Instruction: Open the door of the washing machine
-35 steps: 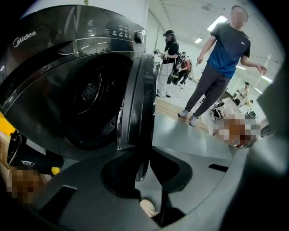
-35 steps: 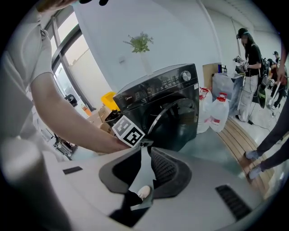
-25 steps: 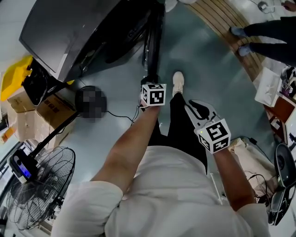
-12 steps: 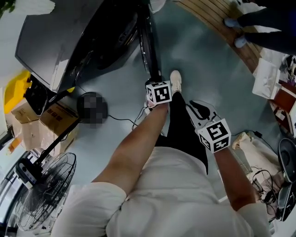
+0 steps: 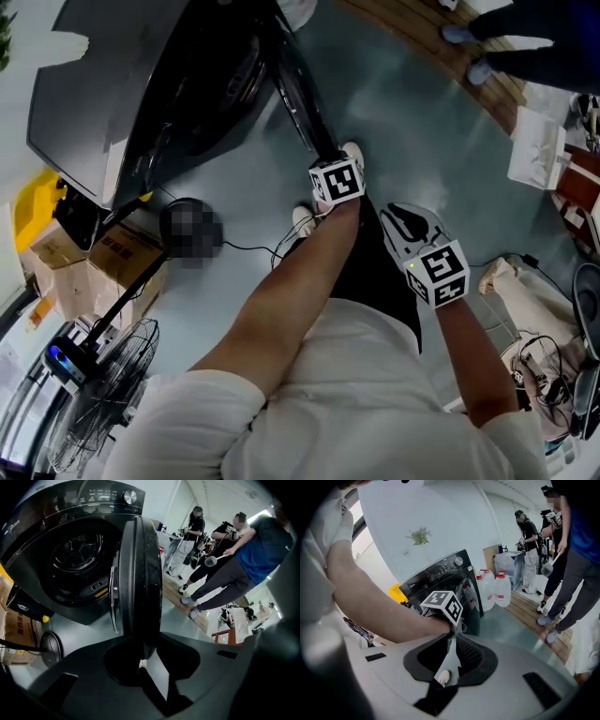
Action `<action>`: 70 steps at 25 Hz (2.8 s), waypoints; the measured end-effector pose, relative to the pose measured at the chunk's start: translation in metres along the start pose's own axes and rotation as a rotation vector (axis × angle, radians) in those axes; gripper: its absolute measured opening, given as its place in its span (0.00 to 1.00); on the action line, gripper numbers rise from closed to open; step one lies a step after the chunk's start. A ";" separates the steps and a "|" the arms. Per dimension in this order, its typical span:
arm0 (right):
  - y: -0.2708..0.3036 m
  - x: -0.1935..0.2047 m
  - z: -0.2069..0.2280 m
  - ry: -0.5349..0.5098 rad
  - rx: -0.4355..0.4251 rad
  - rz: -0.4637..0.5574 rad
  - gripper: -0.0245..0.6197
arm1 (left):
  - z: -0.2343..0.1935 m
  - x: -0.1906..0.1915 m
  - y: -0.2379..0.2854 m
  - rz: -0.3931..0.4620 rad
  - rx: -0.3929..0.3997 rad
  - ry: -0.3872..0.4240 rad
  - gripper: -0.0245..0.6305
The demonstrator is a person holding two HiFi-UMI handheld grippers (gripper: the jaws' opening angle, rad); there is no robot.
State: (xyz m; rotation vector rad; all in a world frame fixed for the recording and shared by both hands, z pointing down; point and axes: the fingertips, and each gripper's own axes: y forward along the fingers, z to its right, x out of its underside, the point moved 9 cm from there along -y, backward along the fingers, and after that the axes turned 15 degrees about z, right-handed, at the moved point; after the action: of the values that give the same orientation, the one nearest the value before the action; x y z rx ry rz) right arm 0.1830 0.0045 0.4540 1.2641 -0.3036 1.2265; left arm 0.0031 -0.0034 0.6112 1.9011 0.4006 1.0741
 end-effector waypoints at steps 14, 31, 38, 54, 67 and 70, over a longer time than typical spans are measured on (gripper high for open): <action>-0.019 0.011 0.029 0.070 0.089 0.008 0.14 | 0.061 -0.011 0.017 -0.053 -0.039 -0.161 0.17; -0.045 0.013 0.067 0.117 0.167 0.011 0.14 | 0.134 -0.031 0.045 -0.077 -0.016 -0.347 0.17; -0.057 0.008 0.085 0.124 0.179 0.010 0.14 | 0.160 -0.043 0.057 -0.079 -0.018 -0.402 0.17; -0.074 0.004 0.117 0.148 0.210 0.010 0.14 | 0.211 -0.072 0.081 -0.052 0.037 -0.467 0.17; -0.071 -0.002 0.132 0.141 0.207 0.011 0.14 | 0.220 -0.079 0.089 -0.045 0.097 -0.510 0.19; -0.070 -0.004 0.134 0.135 0.203 0.012 0.14 | 0.221 -0.081 0.090 -0.052 0.124 -0.509 0.19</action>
State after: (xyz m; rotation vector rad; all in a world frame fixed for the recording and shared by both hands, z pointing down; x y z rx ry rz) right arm 0.2954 -0.0966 0.4600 1.3456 -0.0901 1.3726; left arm 0.1230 -0.2236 0.5922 2.1739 0.2254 0.5085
